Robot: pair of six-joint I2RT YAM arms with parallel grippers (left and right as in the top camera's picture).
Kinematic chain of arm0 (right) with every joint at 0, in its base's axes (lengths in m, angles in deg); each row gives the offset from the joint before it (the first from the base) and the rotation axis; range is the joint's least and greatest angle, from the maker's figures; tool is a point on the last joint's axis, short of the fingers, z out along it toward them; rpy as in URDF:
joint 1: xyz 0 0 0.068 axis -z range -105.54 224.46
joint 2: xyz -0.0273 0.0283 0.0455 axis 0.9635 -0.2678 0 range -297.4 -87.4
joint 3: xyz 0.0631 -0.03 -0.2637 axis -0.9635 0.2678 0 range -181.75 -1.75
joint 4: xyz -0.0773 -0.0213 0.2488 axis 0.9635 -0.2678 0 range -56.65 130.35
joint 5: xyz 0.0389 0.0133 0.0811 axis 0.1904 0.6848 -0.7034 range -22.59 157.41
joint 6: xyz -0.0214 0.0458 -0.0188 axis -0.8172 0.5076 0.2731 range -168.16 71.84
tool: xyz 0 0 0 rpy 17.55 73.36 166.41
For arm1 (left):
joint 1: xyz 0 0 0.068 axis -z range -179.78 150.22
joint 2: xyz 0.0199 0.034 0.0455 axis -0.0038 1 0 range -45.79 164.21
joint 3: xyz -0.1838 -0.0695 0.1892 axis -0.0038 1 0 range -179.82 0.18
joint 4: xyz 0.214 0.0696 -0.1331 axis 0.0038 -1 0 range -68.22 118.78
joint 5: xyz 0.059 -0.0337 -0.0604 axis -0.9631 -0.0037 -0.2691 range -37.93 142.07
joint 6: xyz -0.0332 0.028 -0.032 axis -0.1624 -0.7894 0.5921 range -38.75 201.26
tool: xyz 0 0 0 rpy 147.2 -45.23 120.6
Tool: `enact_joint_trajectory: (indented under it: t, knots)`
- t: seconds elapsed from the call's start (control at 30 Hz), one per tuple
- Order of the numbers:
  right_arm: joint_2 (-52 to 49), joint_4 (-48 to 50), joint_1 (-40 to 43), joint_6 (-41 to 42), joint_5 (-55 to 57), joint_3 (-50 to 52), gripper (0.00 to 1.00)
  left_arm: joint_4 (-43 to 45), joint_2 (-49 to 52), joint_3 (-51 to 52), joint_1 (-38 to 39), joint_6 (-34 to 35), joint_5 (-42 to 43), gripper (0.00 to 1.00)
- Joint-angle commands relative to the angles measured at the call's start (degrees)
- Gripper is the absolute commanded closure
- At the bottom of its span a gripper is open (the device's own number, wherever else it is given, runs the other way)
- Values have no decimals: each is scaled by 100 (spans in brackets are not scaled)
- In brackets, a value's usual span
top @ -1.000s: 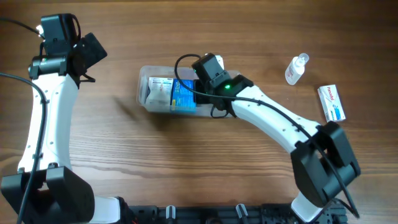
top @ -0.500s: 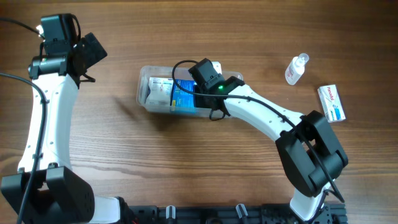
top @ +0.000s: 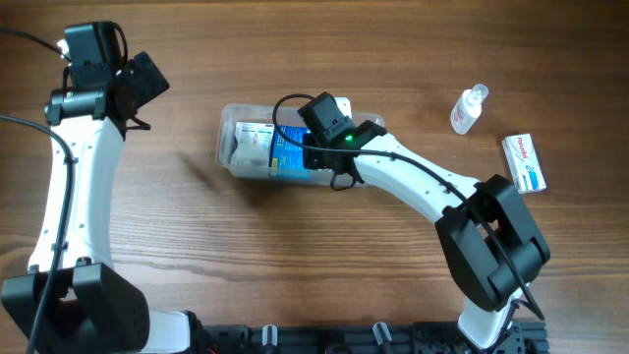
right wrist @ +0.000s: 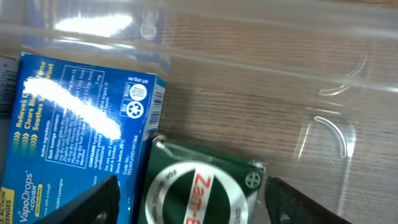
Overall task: Pack container
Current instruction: 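Lower the green tin into the container, release and lift away, then move the right gripper over to the white Panadol box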
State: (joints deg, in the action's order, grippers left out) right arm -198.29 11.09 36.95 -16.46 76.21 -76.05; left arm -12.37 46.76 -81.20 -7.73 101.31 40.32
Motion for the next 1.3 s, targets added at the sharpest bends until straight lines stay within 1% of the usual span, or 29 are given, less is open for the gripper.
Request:
enact_joint_trajectory:
  t: [0.0, 0.13, 0.27, 0.33, 0.43, 0.47, 0.57, 0.7, 0.8, 0.93, 1.0, 1.03, 1.13, 1.17, 1.27]
  knots:
    - [-35, 61, -13, 39, 107, -105, 22, 13, -61, -39, -22, -26, -33, 0]
    - [-35, 107, -13, 28, 107, -105, 22, 13, -61, -39, -22, -26, -33, 0]
    - [136, 72, -13, -221, 107, -140, 22, 13, -61, -39, -22, -26, -33, 0]
    - [417, 15, -13, -308, 107, -201, 23, 13, -61, -39, -22, -26, -33, 0]
    - [1123, -94, 42, -319, 131, -243, 22, 13, -61, -39, -22, -26, -33, 0]
    - [1593, -299, 155, -319, 140, -243, 23, 13, -61, -39, -22, -26, -33, 0]
    - [2212, -857, 470, -321, 334, -243, 22, 13, -61, -39, -22, -26, -33, 0]
    - [2929, -2151, 1416, -396, 793, -240, 20, 13, -61, -39, -22, -26, -33, 0]
    - [3029, -2667, 2356, -883, 761, -225, 18, 13, -61, -39, -22, -26, -33, 0]
    - [2968, -2623, 3001, -1405, 575, -208, 15, 13, -61, -39, -22, -26, -33, 0]
    - [2946, -2343, 3274, -1849, 579, -208, 12, 13, -61, -39, -22, -26, -33, 0]
    - [2946, -2216, 3370, -1919, 579, -208, 9, 13, -61, -39, -22, -26, -33, 0]
    - [2929, -1921, 3639, -1974, 570, -208, 6, 13, -61, -39, -22, -26, -33, 0]
    - [2887, -1862, 3703, -2028, 529, -208, 4, 13, -61, -39, -22, -26, -33, 0]
    - [2651, -1674, 3746, -2785, -74, -208, 2, 13, -61, -39, -22, -26, -33, 0]
